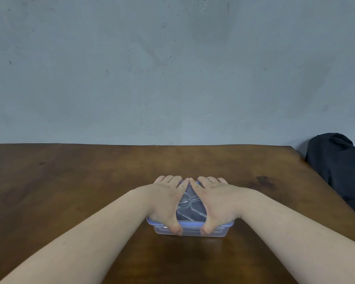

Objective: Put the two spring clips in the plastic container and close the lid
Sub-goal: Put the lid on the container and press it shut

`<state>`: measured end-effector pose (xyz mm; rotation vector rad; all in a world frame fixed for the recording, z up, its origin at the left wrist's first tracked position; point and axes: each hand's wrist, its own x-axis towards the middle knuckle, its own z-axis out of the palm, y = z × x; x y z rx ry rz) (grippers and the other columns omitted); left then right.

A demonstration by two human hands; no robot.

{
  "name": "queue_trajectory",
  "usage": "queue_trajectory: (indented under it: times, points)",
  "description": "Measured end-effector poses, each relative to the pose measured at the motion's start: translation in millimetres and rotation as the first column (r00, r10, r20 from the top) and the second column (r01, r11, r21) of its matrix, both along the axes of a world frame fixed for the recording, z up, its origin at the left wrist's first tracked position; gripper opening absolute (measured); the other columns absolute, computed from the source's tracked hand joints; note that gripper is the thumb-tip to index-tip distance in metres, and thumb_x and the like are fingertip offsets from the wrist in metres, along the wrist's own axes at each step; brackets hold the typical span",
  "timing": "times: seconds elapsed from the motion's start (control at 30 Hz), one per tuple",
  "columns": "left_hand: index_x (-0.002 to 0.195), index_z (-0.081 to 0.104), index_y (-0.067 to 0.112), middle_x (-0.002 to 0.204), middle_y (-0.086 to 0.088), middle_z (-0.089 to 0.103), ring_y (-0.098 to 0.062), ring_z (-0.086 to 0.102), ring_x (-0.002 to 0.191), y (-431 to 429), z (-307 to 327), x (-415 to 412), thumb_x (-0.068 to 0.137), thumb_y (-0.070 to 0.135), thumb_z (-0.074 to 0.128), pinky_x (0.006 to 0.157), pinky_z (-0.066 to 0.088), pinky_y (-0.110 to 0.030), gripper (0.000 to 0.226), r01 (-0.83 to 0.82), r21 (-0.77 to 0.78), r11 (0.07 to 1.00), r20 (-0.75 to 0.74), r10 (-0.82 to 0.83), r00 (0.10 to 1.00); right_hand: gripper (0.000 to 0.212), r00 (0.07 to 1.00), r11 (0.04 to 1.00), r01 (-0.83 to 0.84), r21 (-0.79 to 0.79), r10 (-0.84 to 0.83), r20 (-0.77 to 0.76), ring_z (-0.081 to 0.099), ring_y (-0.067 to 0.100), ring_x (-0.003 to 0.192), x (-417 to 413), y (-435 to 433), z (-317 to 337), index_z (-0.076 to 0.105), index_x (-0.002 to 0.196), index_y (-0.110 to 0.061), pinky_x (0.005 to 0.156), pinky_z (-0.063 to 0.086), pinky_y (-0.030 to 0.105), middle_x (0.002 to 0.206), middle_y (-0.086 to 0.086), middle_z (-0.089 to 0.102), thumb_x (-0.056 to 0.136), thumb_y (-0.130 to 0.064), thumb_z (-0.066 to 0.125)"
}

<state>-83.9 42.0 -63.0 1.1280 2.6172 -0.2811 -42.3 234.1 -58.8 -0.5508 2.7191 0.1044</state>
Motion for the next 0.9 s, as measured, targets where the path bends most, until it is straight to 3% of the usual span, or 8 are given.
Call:
queue_trajectory:
  times: [0.1,0.33,0.4,0.53,0.67,0.77,0.83,0.9]
  points:
    - [0.153,-0.004,0.018,0.162,-0.007,0.009,-0.029,0.008,0.146,-3,-3,-1,0.058,0.079,0.063,0.12,0.011,-0.047,0.132,0.009,0.051,0.999,-0.007,-0.008,1.0,0.128,0.999,0.999,0.002,-0.033,-0.003,-0.033,0.015,0.031,0.148,1,2,-3,-0.006,0.157,-0.024,0.121,0.017,0.049,0.165,0.007,0.014,0.064,-0.077,0.063]
    - [0.154,0.001,0.01,0.164,-0.004,0.002,-0.017,-0.004,0.149,-21,-21,4,0.057,0.095,0.043,0.121,0.001,-0.037,0.135,-0.165,0.353,0.921,0.052,0.156,0.986,0.13,0.994,0.975,0.052,-0.215,-0.072,-0.084,-0.019,0.012,0.151,15,15,-19,-0.009,0.158,-0.016,0.124,-0.006,0.041,0.167,-0.002,-0.016,0.068,-0.086,0.052]
    - [0.154,0.001,0.013,0.162,0.005,0.001,-0.011,-0.008,0.148,-26,-32,2,0.072,0.077,0.06,0.121,0.003,-0.036,0.12,-0.322,0.539,0.778,0.18,0.267,0.947,0.125,0.982,0.928,0.125,-0.351,-0.166,-0.089,-0.023,0.008,0.149,16,18,-25,-0.005,0.159,-0.017,0.125,-0.001,0.041,0.165,-0.008,-0.016,0.071,-0.083,0.055]
    - [0.154,0.014,0.024,0.159,0.009,0.018,-0.014,0.017,0.147,-38,-56,2,0.073,0.033,0.079,0.119,0.02,-0.042,0.104,-0.697,0.689,0.201,0.676,0.168,0.717,0.104,0.913,0.625,0.29,-0.725,-0.407,0.015,-0.01,-0.004,0.148,16,24,-43,0.012,0.159,-0.022,0.124,0.01,0.035,0.165,-0.017,0.002,0.081,-0.044,0.078]
    - [0.151,0.026,0.024,0.151,0.004,0.032,-0.021,0.042,0.135,-35,-64,3,0.081,0.001,0.068,0.11,0.039,-0.044,0.085,-0.774,0.632,-0.052,0.774,-0.024,0.633,0.087,0.866,0.285,0.355,-0.89,-0.459,0.198,0.01,0.001,0.15,16,28,-58,0.029,0.155,-0.032,0.12,0.022,0.031,0.164,-0.016,0.018,0.086,-0.008,0.076]
    - [0.148,0.031,0.024,0.141,0.006,0.041,-0.016,0.055,0.12,-33,-64,2,0.088,-0.012,0.058,0.092,0.051,-0.031,0.075,-0.792,0.605,-0.084,0.789,-0.068,0.61,0.08,0.868,0.173,0.351,-0.92,-0.429,0.251,0.017,0.004,0.149,16,29,-64,0.035,0.152,-0.037,0.12,0.029,0.04,0.162,-0.018,0.02,0.089,0.0,0.068]
    - [0.144,0.035,0.031,0.144,0.004,0.044,-0.019,0.052,0.127,-35,-64,0,0.081,0.003,0.067,0.1,0.048,-0.036,0.077,-0.79,0.612,-0.028,0.789,-0.033,0.613,0.075,0.885,0.266,0.33,-0.906,-0.421,0.199,0.014,-0.003,0.146,17,31,-61,0.036,0.152,-0.034,0.121,0.024,0.036,0.16,-0.019,0.021,0.092,-0.001,0.065]
    - [0.144,0.036,0.032,0.157,0.002,0.03,-0.021,0.026,0.145,-37,-57,-2,0.08,0.014,0.067,0.117,0.026,-0.044,0.073,-0.729,0.667,0.153,0.723,0.105,0.683,0.069,0.921,0.434,0.266,-0.861,-0.377,0.094,0.008,-0.006,0.147,14,34,-57,0.037,0.152,-0.026,0.122,0.015,0.032,0.158,-0.018,0.025,0.093,-0.003,0.064]
